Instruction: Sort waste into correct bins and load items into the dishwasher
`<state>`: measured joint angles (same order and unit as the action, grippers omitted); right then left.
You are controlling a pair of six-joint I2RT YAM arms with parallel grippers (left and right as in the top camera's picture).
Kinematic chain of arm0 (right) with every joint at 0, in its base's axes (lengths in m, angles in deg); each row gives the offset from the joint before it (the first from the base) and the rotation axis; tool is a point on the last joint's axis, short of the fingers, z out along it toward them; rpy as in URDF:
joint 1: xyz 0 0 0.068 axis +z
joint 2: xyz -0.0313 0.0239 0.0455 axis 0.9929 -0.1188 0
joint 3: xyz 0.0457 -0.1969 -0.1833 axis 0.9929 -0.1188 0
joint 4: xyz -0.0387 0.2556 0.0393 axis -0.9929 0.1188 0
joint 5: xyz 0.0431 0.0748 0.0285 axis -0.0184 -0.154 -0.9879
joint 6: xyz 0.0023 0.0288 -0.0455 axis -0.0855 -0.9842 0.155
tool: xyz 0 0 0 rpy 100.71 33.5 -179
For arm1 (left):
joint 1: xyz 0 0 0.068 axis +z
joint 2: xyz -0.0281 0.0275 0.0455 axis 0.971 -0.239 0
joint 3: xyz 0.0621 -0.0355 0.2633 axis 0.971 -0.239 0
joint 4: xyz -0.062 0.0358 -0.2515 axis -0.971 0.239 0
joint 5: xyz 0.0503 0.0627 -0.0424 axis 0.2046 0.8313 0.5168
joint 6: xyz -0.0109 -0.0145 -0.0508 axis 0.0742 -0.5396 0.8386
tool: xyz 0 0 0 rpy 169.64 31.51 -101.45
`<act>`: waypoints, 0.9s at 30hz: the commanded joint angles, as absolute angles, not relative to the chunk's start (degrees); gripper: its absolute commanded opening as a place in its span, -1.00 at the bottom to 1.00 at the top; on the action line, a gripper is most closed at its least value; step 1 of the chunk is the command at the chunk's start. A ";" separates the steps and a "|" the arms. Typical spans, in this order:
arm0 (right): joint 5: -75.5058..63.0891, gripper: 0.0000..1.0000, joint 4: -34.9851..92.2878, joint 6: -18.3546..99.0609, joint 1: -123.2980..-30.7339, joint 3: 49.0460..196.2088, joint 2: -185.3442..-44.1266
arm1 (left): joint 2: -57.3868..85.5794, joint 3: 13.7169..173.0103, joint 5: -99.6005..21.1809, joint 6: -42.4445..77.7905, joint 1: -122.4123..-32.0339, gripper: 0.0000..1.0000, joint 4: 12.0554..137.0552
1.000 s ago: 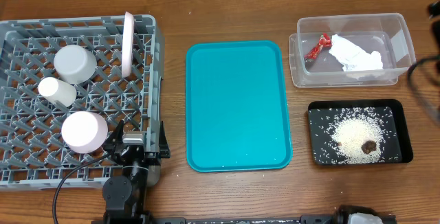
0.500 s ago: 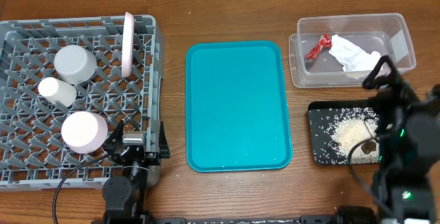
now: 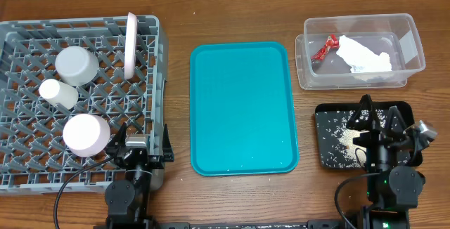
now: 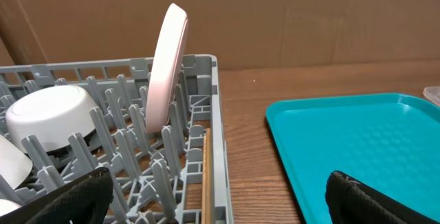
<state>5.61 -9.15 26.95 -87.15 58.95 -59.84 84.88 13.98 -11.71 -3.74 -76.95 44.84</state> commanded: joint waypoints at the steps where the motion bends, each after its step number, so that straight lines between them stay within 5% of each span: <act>1: 2.61 1.00 -9.92 32.77 -86.36 57.79 -57.02 | 85.49 13.76 -11.01 -4.65 -77.30 1.00 44.75; 27: 1.71 1.00 -3.21 54.98 -82.69 49.20 -44.08 | 85.49 13.76 -11.01 -4.65 -77.28 1.00 44.75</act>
